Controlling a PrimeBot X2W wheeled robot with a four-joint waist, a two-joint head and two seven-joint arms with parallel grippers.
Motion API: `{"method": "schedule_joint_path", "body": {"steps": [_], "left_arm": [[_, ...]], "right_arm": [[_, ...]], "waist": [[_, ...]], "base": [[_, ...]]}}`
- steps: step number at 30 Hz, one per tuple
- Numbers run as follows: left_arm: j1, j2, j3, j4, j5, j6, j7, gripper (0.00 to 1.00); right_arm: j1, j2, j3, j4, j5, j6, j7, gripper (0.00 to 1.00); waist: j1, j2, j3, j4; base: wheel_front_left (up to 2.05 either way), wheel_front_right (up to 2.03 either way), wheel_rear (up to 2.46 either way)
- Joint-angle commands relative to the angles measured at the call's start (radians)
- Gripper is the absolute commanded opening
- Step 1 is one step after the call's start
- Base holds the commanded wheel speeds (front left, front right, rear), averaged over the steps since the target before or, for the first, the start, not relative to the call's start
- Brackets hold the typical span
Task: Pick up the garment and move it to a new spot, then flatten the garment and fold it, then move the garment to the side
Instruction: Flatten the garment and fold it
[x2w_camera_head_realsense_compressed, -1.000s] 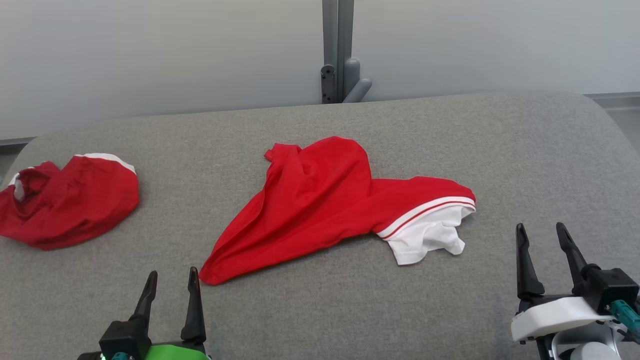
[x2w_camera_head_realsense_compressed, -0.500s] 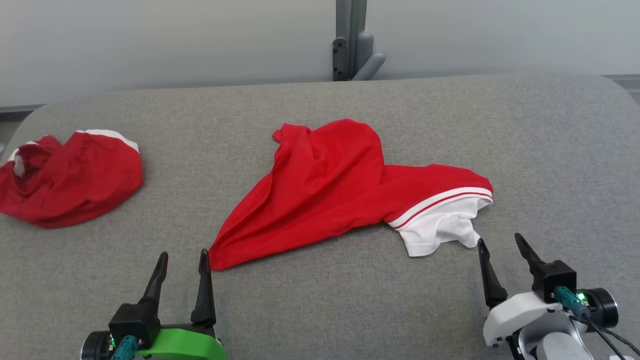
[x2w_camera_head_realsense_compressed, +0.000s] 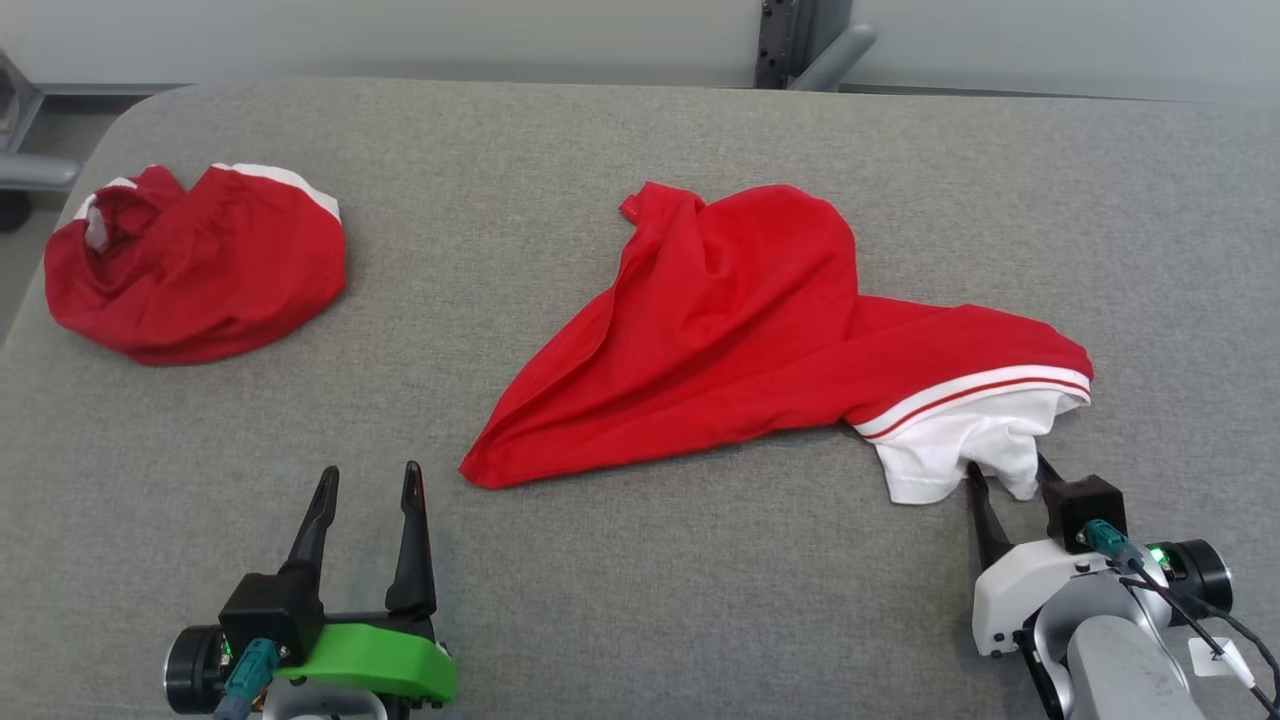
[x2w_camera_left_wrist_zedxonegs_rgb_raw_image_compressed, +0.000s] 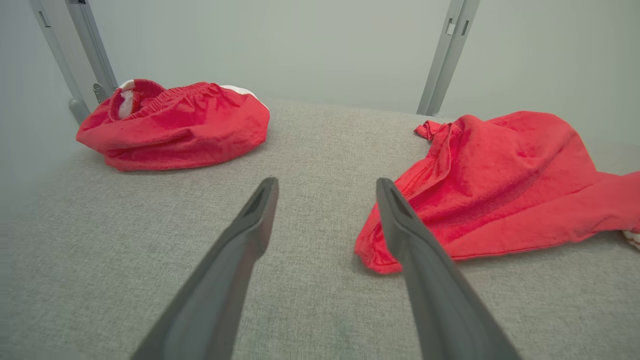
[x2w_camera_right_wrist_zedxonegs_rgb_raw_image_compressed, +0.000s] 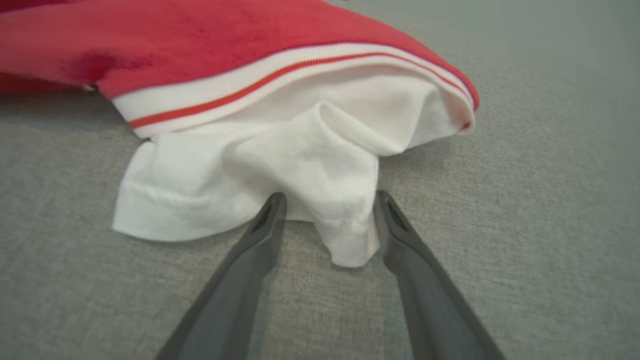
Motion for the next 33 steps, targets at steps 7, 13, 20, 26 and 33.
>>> {"method": "schedule_joint_path", "body": {"steps": [7,13,20,26,33], "left_arm": [[-0.006,0.001,0.006,-0.001,-0.008,0.008,0.0,1.0],[-0.001,0.001,0.005,0.0,-0.009,0.007,0.0,1.0],[0.016,0.001,-0.018,0.039,-0.016,-0.006,0.0,1.0],[0.012,0.002,-0.034,0.122,-0.036,-0.017,0.0,1.0],[0.007,0.002,-0.04,0.211,-0.055,-0.025,0.0,1.0]], "right_arm": [[-0.013,-0.003,-0.024,0.02,0.062,-0.002,-0.003,0.0],[0.033,-0.002,0.031,-0.072,0.254,-0.002,-0.003,0.0],[0.139,-0.002,0.095,-0.223,0.411,-0.002,-0.003,0.0],[0.199,-0.002,0.103,-0.311,0.418,-0.002,0.013,0.0],[0.235,-0.001,0.065,-0.355,0.369,-0.002,0.037,0.0]], "waist": [[0.0,0.0024,0.005,0.012],[0.0,0.0024,-0.008,-0.019],[0.0,0.0024,-0.024,-0.076],[0.0,0.0024,-0.026,-0.12],[0.0,0.0024,-0.028,-0.139]], "base": [[0.0,0.0,0.0],[0.0,0.0,0.0],[0.0,0.0,0.0],[0.0,0.0,0.0],[0.0,0.0,0.0]]}}
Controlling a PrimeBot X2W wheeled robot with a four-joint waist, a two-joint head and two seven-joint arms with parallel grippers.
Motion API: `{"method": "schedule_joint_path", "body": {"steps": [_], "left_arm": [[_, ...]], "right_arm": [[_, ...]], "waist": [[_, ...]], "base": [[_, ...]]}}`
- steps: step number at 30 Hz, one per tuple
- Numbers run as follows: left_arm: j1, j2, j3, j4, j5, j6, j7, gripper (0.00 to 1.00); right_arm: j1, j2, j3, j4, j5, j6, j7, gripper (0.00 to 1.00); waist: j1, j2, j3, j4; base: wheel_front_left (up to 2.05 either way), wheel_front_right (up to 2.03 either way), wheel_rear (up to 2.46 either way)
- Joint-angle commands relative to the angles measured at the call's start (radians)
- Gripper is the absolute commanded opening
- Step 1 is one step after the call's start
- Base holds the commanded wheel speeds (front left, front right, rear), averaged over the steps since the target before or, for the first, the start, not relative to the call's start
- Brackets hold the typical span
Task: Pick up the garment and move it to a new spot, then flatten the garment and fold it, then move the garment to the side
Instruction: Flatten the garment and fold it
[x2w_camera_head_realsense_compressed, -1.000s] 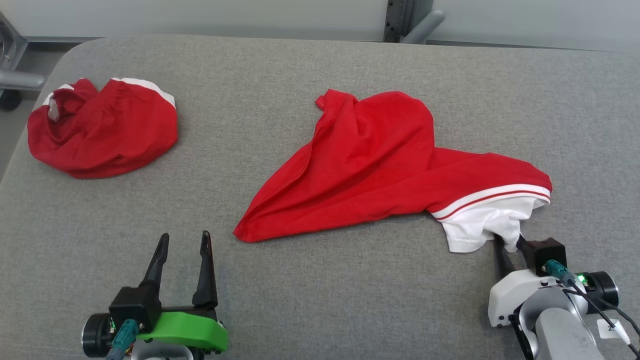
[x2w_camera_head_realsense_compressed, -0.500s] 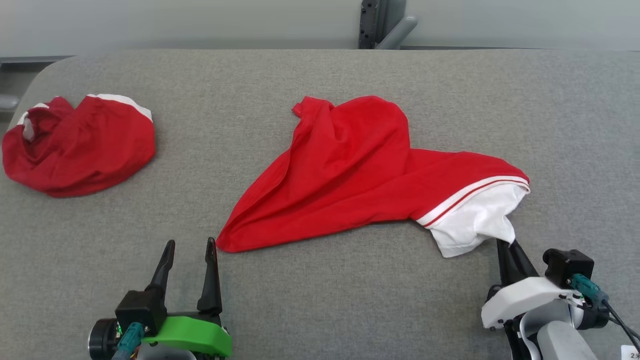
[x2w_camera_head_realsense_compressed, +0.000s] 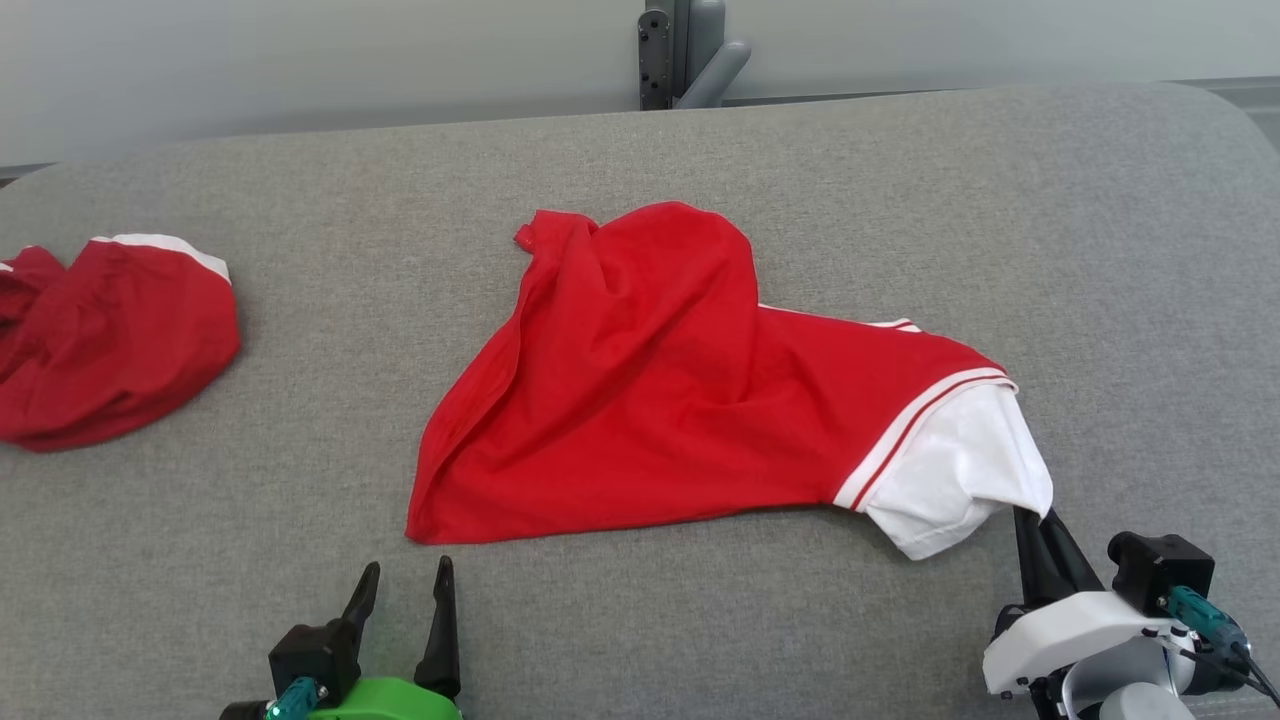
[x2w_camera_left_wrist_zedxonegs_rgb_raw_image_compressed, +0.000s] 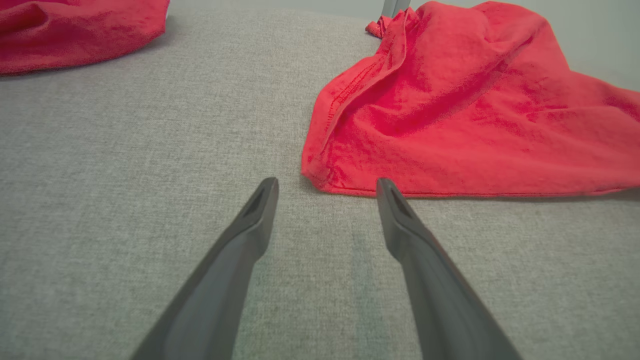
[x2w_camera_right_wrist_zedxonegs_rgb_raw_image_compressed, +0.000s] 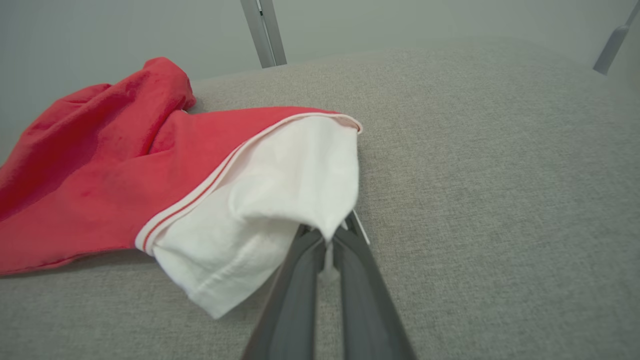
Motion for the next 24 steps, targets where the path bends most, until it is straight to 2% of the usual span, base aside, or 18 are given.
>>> {"method": "schedule_joint_path", "body": {"steps": [1,8,13,19,24], "left_arm": [[-0.004,0.002,0.002,0.017,-0.01,-0.004,0.0,1.0],[-0.053,0.003,0.008,0.109,-0.049,-0.005,0.0,1.0],[-0.105,0.002,0.009,0.184,-0.071,0.014,0.0,1.0],[-0.174,0.003,0.0,0.303,-0.1,0.004,0.001,1.0],[-0.203,0.002,-0.012,0.349,-0.133,-0.012,0.002,0.99]], "right_arm": [[0.009,-0.002,-0.002,-0.008,-0.005,-0.002,0.003,0.0],[0.014,-0.002,0.008,-0.004,-0.018,-0.002,0.005,0.0],[0.002,-0.002,0.018,0.002,-0.022,-0.002,0.002,0.0],[-0.013,-0.002,0.027,0.012,-0.026,-0.002,0.0,0.0],[-0.024,-0.002,0.031,0.017,-0.031,-0.002,-0.004,0.0]], "waist": [[0.0,0.0024,-0.003,-0.005],[0.0,0.0024,-0.006,-0.019],[0.0,0.0024,0.0,-0.031],[0.0,0.0024,0.009,-0.047],[0.0,0.0024,0.014,-0.057]], "base": [[0.0,0.0,0.0],[0.0,0.0,0.0],[0.0,0.0,0.0],[0.0,0.0,0.0],[0.0,0.0,0.0]]}}
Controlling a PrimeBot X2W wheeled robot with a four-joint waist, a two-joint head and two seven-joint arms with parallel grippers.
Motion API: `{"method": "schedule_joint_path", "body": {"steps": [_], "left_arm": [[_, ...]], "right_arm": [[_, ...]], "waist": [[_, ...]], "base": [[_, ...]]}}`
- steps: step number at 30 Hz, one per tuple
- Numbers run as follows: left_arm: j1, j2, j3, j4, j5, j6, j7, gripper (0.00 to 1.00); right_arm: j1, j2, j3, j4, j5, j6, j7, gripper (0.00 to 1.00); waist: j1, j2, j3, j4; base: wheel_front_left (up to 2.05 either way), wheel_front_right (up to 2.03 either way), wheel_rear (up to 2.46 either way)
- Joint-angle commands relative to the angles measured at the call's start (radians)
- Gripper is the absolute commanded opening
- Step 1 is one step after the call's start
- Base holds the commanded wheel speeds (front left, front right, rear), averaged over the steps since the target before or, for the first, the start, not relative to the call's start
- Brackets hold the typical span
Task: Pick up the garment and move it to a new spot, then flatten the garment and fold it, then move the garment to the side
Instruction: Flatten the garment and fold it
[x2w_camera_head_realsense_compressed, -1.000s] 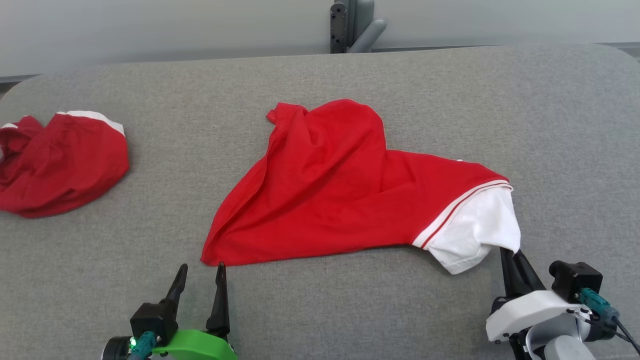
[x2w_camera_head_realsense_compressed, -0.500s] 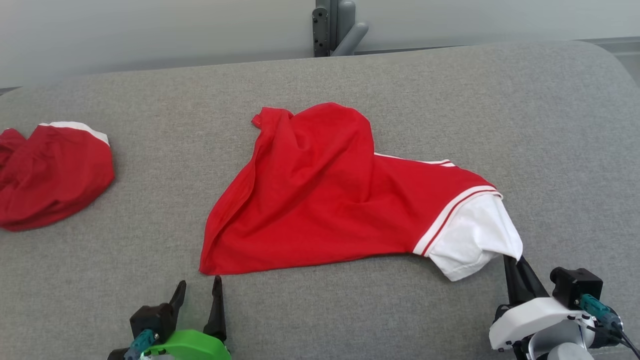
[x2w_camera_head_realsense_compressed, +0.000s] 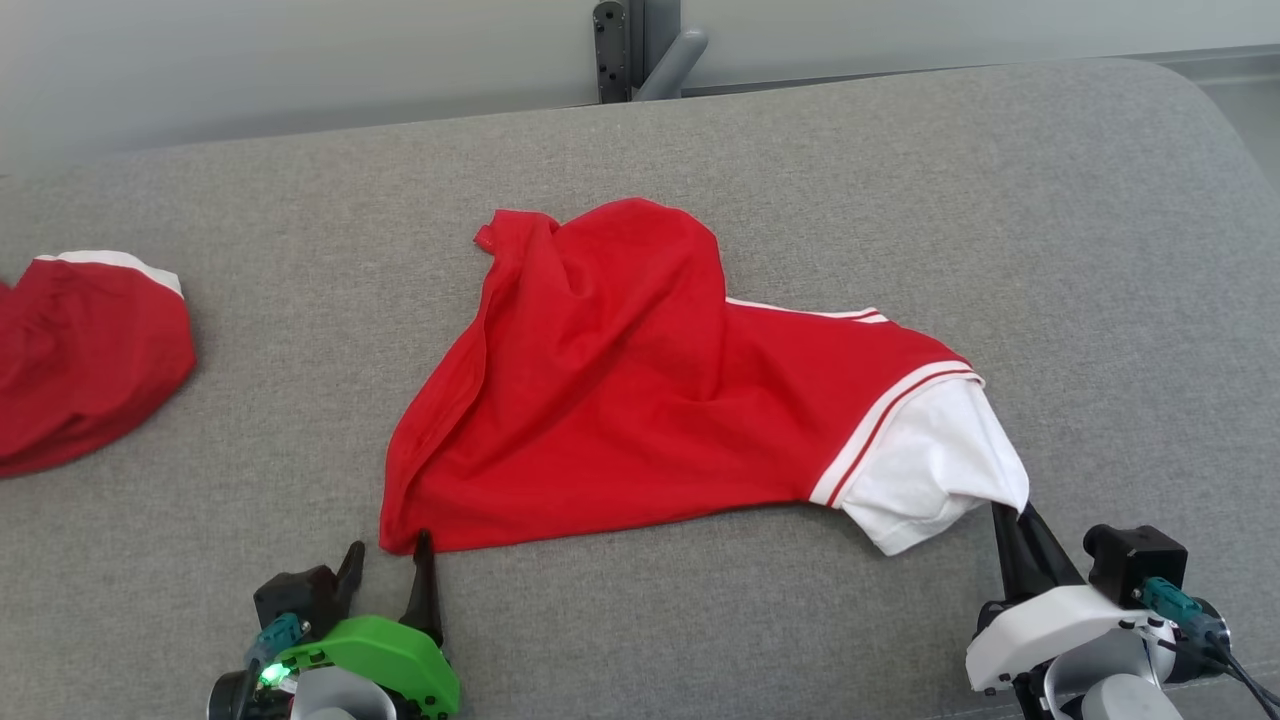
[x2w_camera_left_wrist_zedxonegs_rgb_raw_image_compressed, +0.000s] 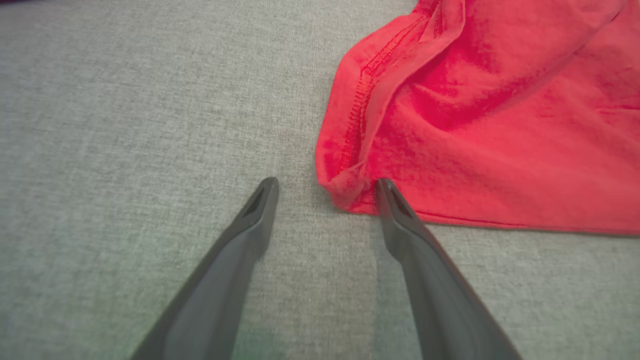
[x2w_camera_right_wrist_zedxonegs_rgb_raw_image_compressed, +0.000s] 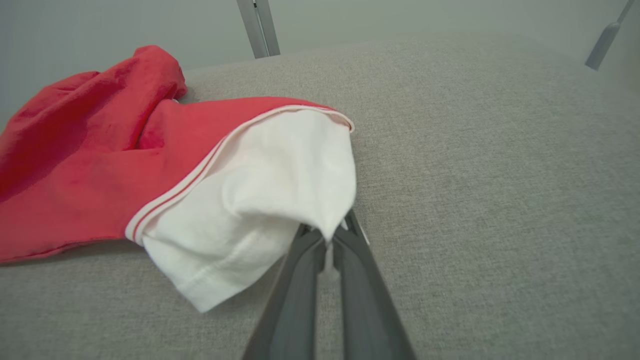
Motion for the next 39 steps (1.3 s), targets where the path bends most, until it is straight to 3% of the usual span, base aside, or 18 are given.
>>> {"method": "schedule_joint_path", "body": {"steps": [1,3,4,16,22,39], "left_arm": [[-0.01,0.002,-0.01,0.021,-0.014,-0.008,0.005,0.71],[-0.017,0.0,-0.023,0.032,-0.023,-0.013,0.005,0.2],[-0.02,-0.001,-0.031,0.034,-0.028,-0.017,0.005,0.01],[-0.008,0.003,-0.036,-0.106,-0.083,-0.032,0.003,0.0],[0.037,0.003,-0.011,-0.278,-0.055,-0.027,0.002,0.0],[0.147,0.009,-0.004,-0.87,-0.152,-0.02,0.048,0.0]], "right_arm": [[-0.01,-0.003,-0.001,0.003,-0.006,-0.002,-0.009,0.0],[-0.013,-0.003,-0.001,0.004,-0.006,-0.002,-0.009,0.0],[-0.016,-0.003,0.0,0.004,-0.005,-0.002,-0.011,0.0],[-0.029,-0.003,-0.009,-0.022,0.016,-0.002,-0.025,0.0],[-0.044,-0.003,-0.032,-0.1,0.017,-0.002,-0.028,0.0],[-0.033,-0.022,-0.108,-0.607,0.078,-0.002,0.084,0.0]], "waist": [[0.0,0.0024,0.001,-0.003],[0.0,0.0024,0.0,-0.005],[0.0,0.0024,-0.002,-0.005],[0.0,0.0024,-0.044,0.004],[0.0,0.0024,-0.087,0.009],[0.0,0.0024,-0.173,0.01]], "base": [[0.0,0.0,0.0],[0.0,0.0,0.0],[0.0,0.0,0.0],[0.0,0.0,0.0],[0.0,0.0,0.0],[0.0,0.0,0.0]]}}
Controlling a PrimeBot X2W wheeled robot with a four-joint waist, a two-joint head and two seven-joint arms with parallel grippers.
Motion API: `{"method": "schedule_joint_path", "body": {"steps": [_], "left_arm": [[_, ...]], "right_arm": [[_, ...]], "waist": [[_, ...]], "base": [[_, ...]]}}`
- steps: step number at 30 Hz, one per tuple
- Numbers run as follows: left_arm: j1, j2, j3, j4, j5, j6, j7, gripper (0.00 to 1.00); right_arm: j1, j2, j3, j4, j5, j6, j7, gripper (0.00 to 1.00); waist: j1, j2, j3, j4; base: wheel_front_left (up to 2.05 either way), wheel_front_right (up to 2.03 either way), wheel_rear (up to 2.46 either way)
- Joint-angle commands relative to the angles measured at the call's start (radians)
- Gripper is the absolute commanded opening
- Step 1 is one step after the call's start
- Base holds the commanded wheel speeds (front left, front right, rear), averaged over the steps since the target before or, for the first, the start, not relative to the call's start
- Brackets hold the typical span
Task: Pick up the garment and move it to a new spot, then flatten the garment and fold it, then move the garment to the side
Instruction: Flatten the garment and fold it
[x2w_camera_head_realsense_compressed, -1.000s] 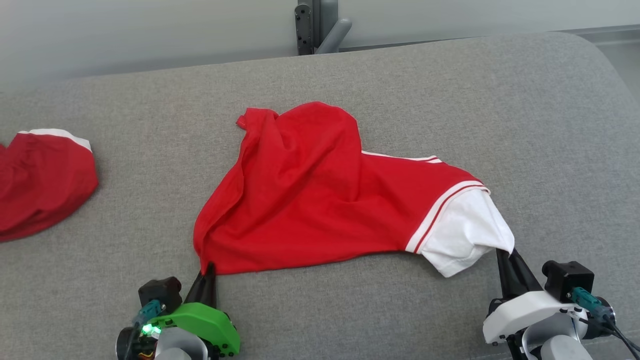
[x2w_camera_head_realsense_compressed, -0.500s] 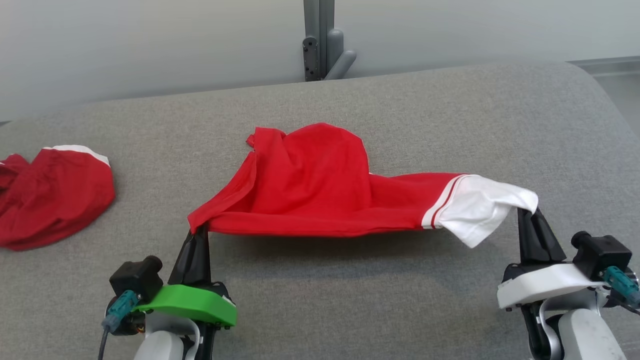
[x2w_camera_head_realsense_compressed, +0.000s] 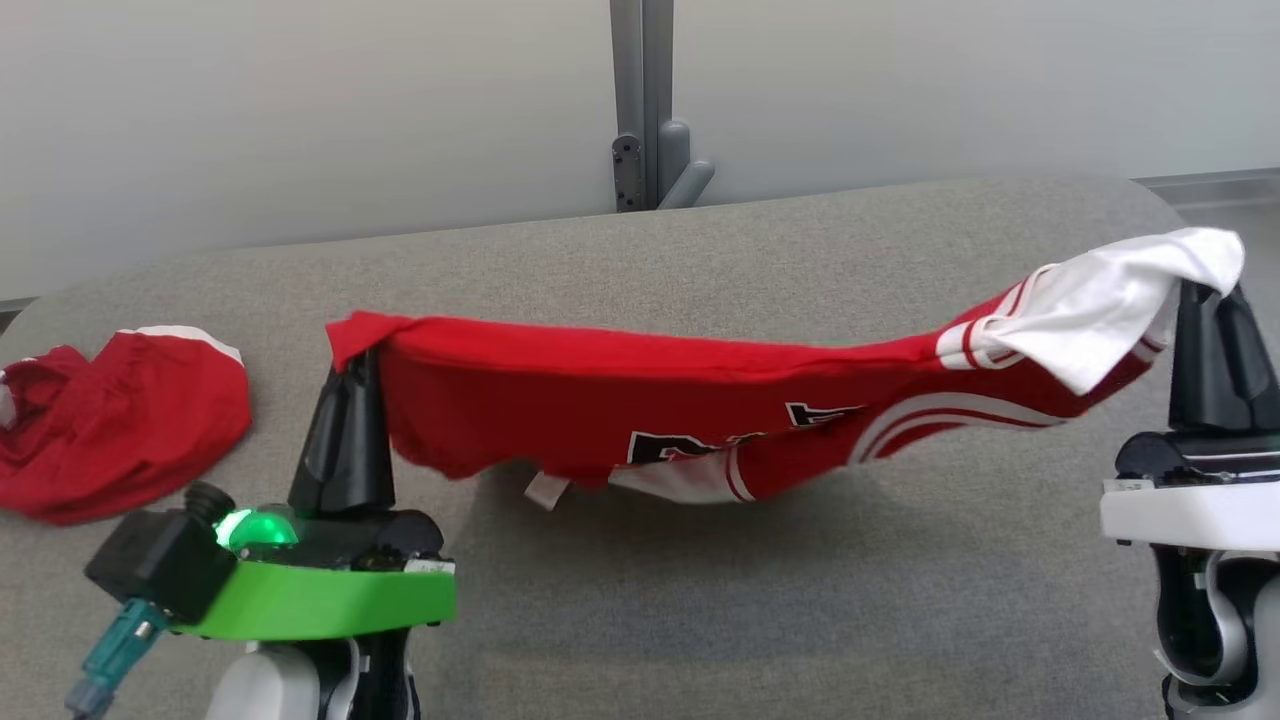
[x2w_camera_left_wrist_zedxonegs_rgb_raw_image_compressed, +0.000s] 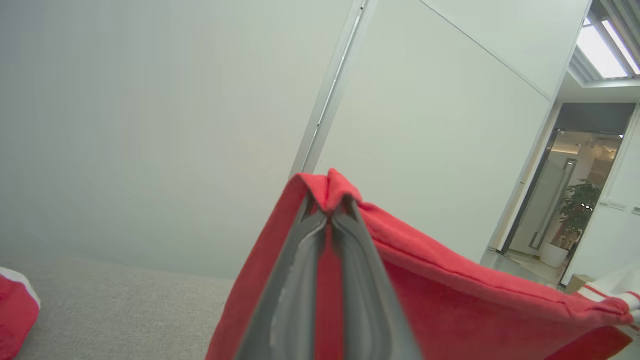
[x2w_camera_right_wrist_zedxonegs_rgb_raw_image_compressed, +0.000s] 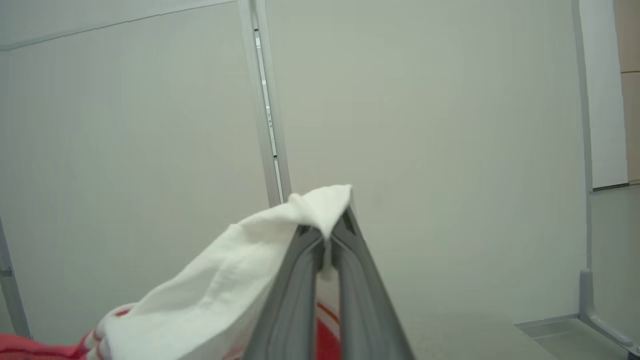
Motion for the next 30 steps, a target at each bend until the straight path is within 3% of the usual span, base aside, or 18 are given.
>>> {"method": "schedule_joint_path", "body": {"steps": [1,10,14,18,24,29,30], "left_arm": [[0.014,0.009,0.004,-0.03,-0.012,0.009,0.011,0.0],[-0.013,0.045,0.01,-0.307,-0.036,0.046,0.143,0.0],[-0.047,0.066,0.008,-0.344,-0.029,0.055,0.195,0.0],[-0.128,0.053,0.008,-0.317,-0.107,0.058,0.254,0.0],[-0.42,0.118,0.049,-0.155,-0.13,0.047,0.371,0.0],[-0.778,0.171,0.08,0.1,-0.108,0.069,0.458,0.0],[-0.921,0.199,0.085,0.218,-0.071,0.077,0.453,0.0]], "right_arm": [[-0.002,-0.006,-0.004,-0.023,-0.001,-0.002,0.006,0.0],[-0.04,-0.021,-0.009,-0.186,-0.006,-0.002,0.058,0.0],[-0.067,-0.04,0.006,-0.199,-0.003,-0.002,0.079,0.0],[-0.139,-0.07,0.049,-0.164,0.009,-0.002,0.093,0.0],[-0.443,-0.144,0.141,0.02,0.005,-0.002,0.1,0.0],[-0.829,-0.17,0.222,0.282,-0.041,-0.002,0.066,0.0],[-0.983,-0.162,0.247,0.402,-0.076,-0.002,0.034,0.0]], "waist": [[0.0,0.0024,-0.001,-0.002],[0.0,0.0024,0.011,-0.01],[0.0,0.0024,0.047,-0.006],[0.0,0.0024,0.128,0.001],[0.0,0.0024,0.303,-0.001],[0.0,0.0024,0.431,-0.007],[0.0,0.0024,0.46,-0.013]], "base": [[0.0,0.0,0.0],[0.0,0.0,0.0],[0.0,0.0,0.0],[0.0,0.0,0.0],[0.0,0.0,0.0],[0.0,0.0,0.0],[0.0,0.0,0.0]]}}
